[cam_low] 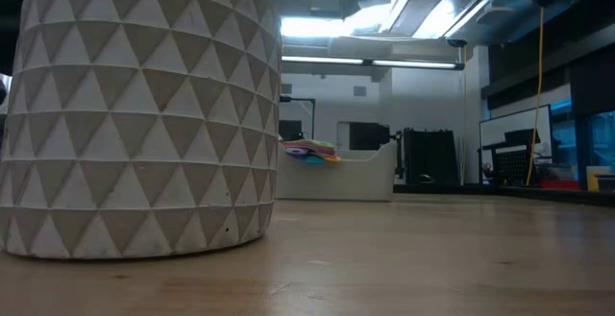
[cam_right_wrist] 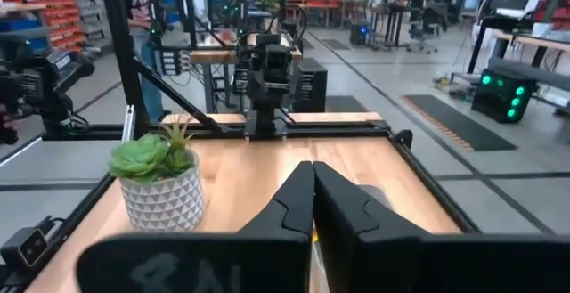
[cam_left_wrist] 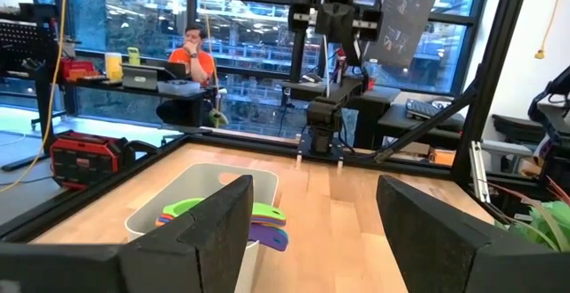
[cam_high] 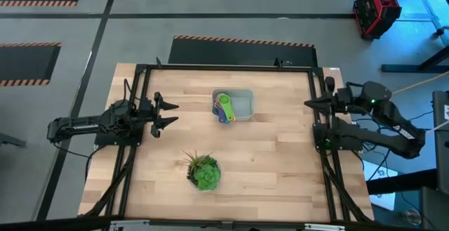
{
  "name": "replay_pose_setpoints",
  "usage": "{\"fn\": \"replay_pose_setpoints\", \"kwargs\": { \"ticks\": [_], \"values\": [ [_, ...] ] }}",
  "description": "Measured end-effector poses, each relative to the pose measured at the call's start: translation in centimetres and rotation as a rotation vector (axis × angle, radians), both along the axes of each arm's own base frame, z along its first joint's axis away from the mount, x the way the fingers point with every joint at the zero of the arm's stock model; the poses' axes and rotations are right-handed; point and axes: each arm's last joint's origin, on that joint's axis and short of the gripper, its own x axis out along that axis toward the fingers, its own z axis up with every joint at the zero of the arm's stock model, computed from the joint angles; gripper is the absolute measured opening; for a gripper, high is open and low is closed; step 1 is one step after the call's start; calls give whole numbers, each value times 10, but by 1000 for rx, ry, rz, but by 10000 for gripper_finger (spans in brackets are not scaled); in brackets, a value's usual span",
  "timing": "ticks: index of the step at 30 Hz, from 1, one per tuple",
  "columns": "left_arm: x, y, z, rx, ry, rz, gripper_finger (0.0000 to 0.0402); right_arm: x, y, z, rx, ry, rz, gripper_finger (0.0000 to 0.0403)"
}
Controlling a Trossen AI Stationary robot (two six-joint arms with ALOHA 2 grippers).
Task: Nest measuring cups in basket
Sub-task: Return to Home Position
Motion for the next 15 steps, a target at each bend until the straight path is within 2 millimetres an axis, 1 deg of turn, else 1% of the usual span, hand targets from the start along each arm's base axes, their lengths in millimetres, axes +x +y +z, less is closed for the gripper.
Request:
{"fn": "replay_pose_setpoints", "kwargs": {
  "ticks": [4, 9, 11, 15],
  "values": [
    [0, 0, 0, 0, 0, 0, 234, -1, 0, -28, 45, -14, -6, 12],
    [0, 0, 0, 0, 0, 0, 234, -5, 2, -49, 54, -59, -5, 12],
    [0, 0, 0, 0, 1, 0, 234, -7, 3, -55, 44, -90, -4, 12],
    [0, 0, 0, 0, 1, 1, 234, -5, 2, -56, 55, -95, 1, 12]
  ]
}}
